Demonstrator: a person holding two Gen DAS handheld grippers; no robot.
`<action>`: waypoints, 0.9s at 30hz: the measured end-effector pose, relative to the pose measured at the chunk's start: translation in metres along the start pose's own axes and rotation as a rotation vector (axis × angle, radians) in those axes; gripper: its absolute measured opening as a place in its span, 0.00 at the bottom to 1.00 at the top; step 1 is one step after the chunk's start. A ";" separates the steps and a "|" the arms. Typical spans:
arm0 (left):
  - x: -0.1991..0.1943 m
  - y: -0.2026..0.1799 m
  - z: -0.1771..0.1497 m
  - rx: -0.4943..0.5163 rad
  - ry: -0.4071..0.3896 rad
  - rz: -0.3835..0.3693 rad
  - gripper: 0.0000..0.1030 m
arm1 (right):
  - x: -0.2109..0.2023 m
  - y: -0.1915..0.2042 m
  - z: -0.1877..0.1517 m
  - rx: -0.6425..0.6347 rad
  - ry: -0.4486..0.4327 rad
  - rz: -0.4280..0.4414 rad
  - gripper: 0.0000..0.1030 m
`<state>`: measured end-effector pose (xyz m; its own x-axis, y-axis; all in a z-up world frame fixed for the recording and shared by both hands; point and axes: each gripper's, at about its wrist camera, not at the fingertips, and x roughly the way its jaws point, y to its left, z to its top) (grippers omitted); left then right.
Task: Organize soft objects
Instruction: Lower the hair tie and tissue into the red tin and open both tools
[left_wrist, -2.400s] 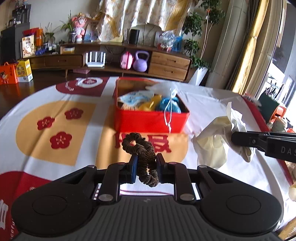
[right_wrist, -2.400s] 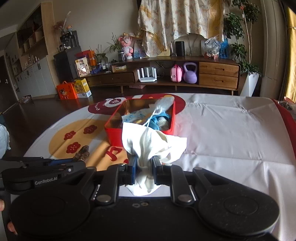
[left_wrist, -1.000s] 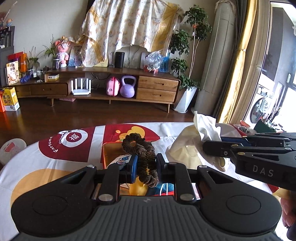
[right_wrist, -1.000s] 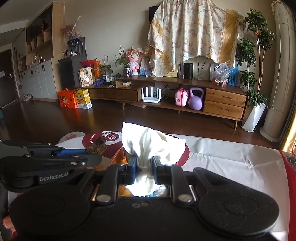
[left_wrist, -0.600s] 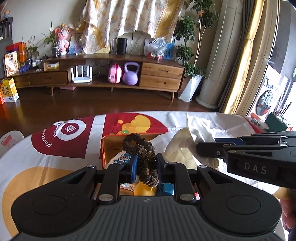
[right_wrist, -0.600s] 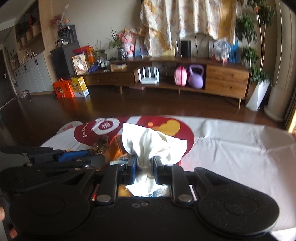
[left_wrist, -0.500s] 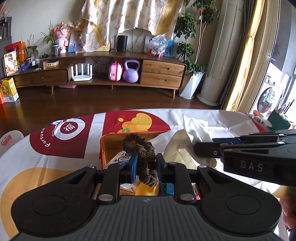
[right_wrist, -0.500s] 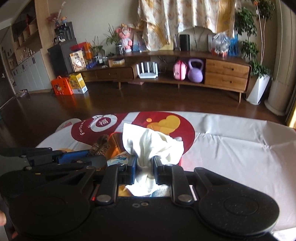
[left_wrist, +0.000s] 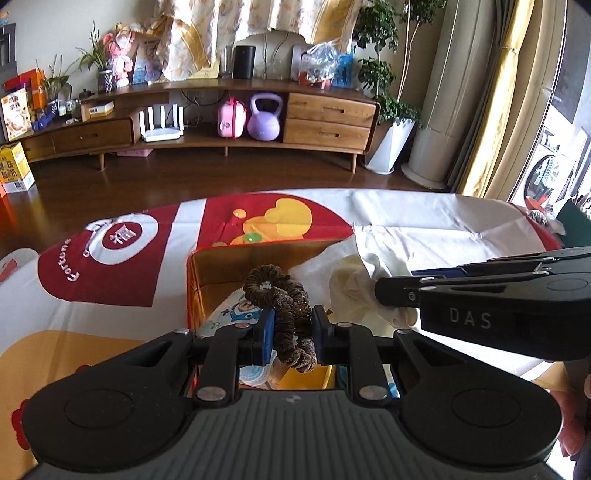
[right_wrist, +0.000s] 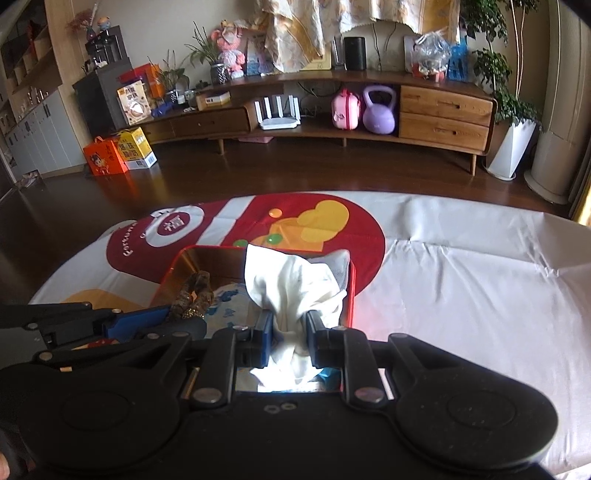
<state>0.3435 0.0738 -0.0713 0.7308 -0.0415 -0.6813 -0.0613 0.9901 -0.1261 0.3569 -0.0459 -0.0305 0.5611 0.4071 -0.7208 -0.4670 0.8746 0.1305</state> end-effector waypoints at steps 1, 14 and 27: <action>0.003 0.001 0.000 0.000 0.006 0.000 0.20 | 0.003 -0.001 0.000 0.001 0.003 -0.002 0.20; 0.032 0.006 -0.006 -0.018 0.051 -0.005 0.20 | 0.029 -0.008 -0.002 0.020 0.028 -0.006 0.23; 0.046 0.009 -0.008 -0.035 0.099 -0.022 0.20 | 0.031 -0.008 -0.005 0.024 0.018 -0.023 0.26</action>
<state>0.3715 0.0797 -0.1099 0.6614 -0.0776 -0.7460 -0.0710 0.9837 -0.1653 0.3746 -0.0420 -0.0578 0.5588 0.3818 -0.7362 -0.4373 0.8899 0.1296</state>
